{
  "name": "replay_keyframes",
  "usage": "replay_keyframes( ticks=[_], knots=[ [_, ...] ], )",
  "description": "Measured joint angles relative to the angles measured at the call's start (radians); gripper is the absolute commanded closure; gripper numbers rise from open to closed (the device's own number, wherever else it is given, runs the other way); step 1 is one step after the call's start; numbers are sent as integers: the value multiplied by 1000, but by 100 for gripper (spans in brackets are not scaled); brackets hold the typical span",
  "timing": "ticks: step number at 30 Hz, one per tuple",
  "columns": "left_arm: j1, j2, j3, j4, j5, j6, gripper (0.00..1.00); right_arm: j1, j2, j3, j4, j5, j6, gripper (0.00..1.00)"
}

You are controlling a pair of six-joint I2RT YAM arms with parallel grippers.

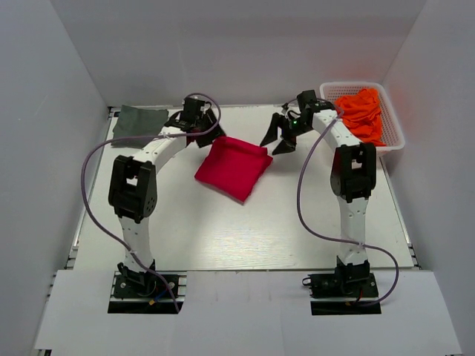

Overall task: Fold and stack the t-shirts
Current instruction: Fold the long partially folded tshirt into a neat square, then put the neatly folded tshirt into the corner of the board with the left arm

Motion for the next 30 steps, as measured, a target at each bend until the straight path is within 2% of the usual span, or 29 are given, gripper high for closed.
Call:
replay_keyframes(
  ticks=[1, 5, 8, 12, 18, 20, 21, 24, 30],
  knots=[
    [3, 21, 12, 10, 5, 3, 0, -7, 18, 15, 5, 5, 0, 10],
    [19, 132, 134, 7, 38, 42, 0, -35, 106, 128, 21, 69, -11, 10],
    [26, 210, 236, -16, 72, 115, 0, -48, 108, 163, 35, 119, -28, 10],
    [22, 224, 225, -59, 121, 217, 0, -54, -17, -5, 90, 151, -43, 10],
    [18, 183, 74, -108, 130, 349, 0, -37, -214, -258, 126, 189, -85, 10],
    [14, 184, 68, -138, 109, 383, 5, -31, -259, -325, 130, 195, -95, 10],
    [12, 184, 69, -151, 92, 396, 10, -29, -277, -362, 143, 197, -97, 10],
    [10, 197, 97, -191, 63, 420, 17, -28, -305, -435, 164, 201, -97, 10],
    [-5, 224, 105, -221, 64, 491, 19, -29, -305, -457, 177, 225, -98, 10]
  ],
)
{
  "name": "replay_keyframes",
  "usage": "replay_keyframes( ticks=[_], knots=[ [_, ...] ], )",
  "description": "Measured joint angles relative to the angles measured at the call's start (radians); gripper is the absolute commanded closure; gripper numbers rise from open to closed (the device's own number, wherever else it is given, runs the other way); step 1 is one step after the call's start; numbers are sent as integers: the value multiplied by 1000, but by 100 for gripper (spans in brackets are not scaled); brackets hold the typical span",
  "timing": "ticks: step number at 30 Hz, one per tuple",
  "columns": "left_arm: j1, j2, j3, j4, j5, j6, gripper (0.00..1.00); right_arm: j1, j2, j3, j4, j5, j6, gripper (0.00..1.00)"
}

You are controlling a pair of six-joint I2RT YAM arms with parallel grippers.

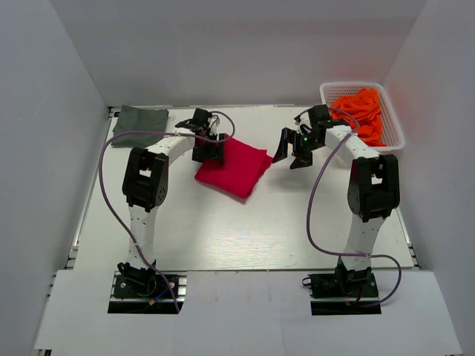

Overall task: Fold and stack the t-shirts
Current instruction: Put the neatly folded tshirt into the corner of the board with the left arm

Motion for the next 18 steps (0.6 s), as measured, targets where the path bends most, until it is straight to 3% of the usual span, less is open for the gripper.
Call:
replay_keyframes(
  ticks=[4, 9, 10, 12, 13, 14, 18],
  knots=[
    [-7, -2, -8, 11, 41, 63, 19, 0, 0, 0, 4, 6, 0, 10],
    [-11, 18, 12, 2, 63, 97, 34, 0, -6, -22, 28, 16, 2, 10],
    [-12, 27, 22, 2, 65, 103, 46, 0, -10, -29, 29, 18, 2, 10],
    [-13, 37, 28, 9, 74, 100, 60, 0, -19, -45, 31, 21, 3, 10],
    [-12, 41, 30, 13, 86, 98, 75, 0, -23, -51, 33, 22, 3, 10],
    [-12, 45, 29, 20, 101, 93, 100, 0, -26, -55, 34, 24, 3, 10],
    [-13, 52, 29, 41, 151, 87, 100, 0, -37, -57, 41, 32, 3, 10]
  ],
)
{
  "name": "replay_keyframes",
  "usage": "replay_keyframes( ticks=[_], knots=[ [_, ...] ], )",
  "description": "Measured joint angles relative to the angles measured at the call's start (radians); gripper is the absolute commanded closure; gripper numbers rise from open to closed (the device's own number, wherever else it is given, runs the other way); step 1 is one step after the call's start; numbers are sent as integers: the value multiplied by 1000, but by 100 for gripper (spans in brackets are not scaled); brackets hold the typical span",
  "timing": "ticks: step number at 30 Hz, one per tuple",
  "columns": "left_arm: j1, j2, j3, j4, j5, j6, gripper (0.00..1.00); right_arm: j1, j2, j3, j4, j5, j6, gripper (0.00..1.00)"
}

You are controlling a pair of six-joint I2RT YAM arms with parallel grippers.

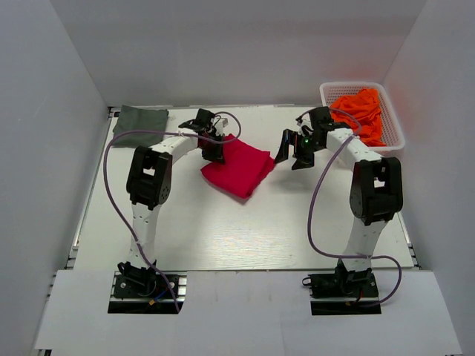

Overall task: Fold and stack the t-shirts
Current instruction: Put the neatly folded tshirt into the corner of the board with the left arm

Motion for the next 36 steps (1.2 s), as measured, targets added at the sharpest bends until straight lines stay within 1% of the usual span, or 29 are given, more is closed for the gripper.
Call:
replay_keyframes(
  ticks=[3, 5, 9, 11, 16, 21, 26, 32, 36],
  knots=[
    [-2, -1, 8, -10, -16, -7, 100, 0, -19, -11, 8, 9, 0, 10],
    [-6, -5, 15, -19, -52, -12, 100, 0, -38, -25, 11, 15, 1, 10],
    [-11, -28, 17, -37, -195, -2, 100, -1, -85, -66, 24, 30, 6, 10],
    [6, -43, 22, -45, -251, 13, 100, -1, -109, -82, 30, 36, 10, 10],
    [82, -69, 80, -53, -299, 55, 100, -1, -154, -92, 42, 46, 17, 10],
    [163, -91, 140, -47, -317, 115, 100, -1, -186, -92, 48, 68, 31, 10],
    [238, -97, 204, -31, -301, 207, 100, -1, -218, -92, 47, 88, 45, 10],
    [317, -80, 348, -13, -278, 302, 100, -5, -255, -91, 43, 98, 63, 10],
    [362, -36, 443, 7, -246, 343, 100, -5, -255, -90, 34, 104, 68, 10]
  ],
)
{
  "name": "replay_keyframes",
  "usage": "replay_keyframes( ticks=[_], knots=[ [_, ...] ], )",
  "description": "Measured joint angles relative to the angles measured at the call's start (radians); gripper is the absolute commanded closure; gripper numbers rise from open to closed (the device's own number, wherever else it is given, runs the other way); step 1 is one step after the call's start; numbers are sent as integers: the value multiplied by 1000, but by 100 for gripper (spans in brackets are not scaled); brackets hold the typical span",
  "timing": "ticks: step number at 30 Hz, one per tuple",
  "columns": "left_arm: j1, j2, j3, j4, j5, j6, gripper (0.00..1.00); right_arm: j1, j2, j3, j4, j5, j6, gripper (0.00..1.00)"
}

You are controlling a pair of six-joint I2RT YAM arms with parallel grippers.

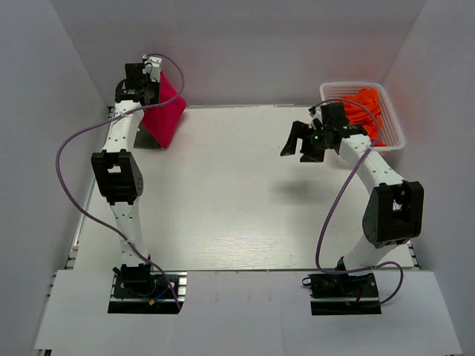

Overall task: Fold and stack the t-shirts
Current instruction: Put the neatly folded tshirt into the corner of the board with the left arm

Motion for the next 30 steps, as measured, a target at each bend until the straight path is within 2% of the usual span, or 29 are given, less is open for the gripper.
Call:
replay_keyframes(
  ticks=[6, 17, 30],
  knots=[
    [54, 59, 68, 0, 96, 29, 100, 0, 2, 47, -26, 18, 3, 10],
    [116, 68, 115, 2, 237, 23, 100, 0, 32, 74, -27, 18, 20, 10],
    [192, 68, 99, 27, 269, -6, 100, 0, 74, 75, -24, 2, 42, 10]
  ],
)
